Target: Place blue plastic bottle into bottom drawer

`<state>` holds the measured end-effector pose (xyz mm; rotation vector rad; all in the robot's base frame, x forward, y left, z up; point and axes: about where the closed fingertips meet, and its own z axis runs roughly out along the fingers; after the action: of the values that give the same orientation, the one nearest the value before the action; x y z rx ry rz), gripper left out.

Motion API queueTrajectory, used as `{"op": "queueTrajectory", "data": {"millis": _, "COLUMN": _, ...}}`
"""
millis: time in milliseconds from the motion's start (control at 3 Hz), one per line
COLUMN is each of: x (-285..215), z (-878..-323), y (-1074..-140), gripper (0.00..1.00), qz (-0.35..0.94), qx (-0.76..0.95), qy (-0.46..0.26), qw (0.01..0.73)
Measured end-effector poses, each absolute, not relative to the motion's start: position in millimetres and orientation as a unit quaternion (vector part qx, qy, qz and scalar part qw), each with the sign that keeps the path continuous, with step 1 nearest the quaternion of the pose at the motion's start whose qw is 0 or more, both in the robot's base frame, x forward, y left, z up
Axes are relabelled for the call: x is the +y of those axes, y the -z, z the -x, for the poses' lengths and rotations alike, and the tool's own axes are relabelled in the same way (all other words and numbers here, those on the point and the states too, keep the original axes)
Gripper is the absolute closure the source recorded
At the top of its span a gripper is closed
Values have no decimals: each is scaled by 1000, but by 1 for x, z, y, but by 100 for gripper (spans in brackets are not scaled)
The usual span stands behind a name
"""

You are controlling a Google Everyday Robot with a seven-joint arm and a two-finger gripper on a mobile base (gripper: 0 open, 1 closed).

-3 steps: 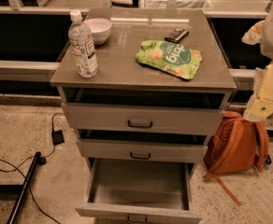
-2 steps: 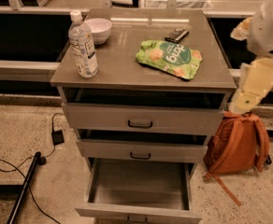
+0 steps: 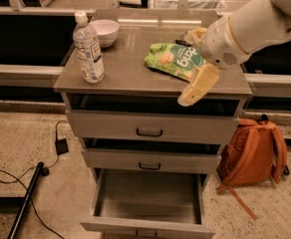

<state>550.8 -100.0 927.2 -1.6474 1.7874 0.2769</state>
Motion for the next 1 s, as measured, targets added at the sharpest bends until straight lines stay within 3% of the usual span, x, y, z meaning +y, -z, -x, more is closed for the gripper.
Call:
{"op": "queueTrajectory", "data": {"millis": 333, "x": -38, "z": -562, "y": -931, "gripper": 0, "qz": 641, "qx": 645, "qy": -154, "qw": 385}}
{"op": "queueTrajectory", "data": {"millis": 1000, "x": -15, "z": -577, "y": -941, "gripper": 0, "qz": 638, "qx": 621, "qy": -171, "qw": 423}}
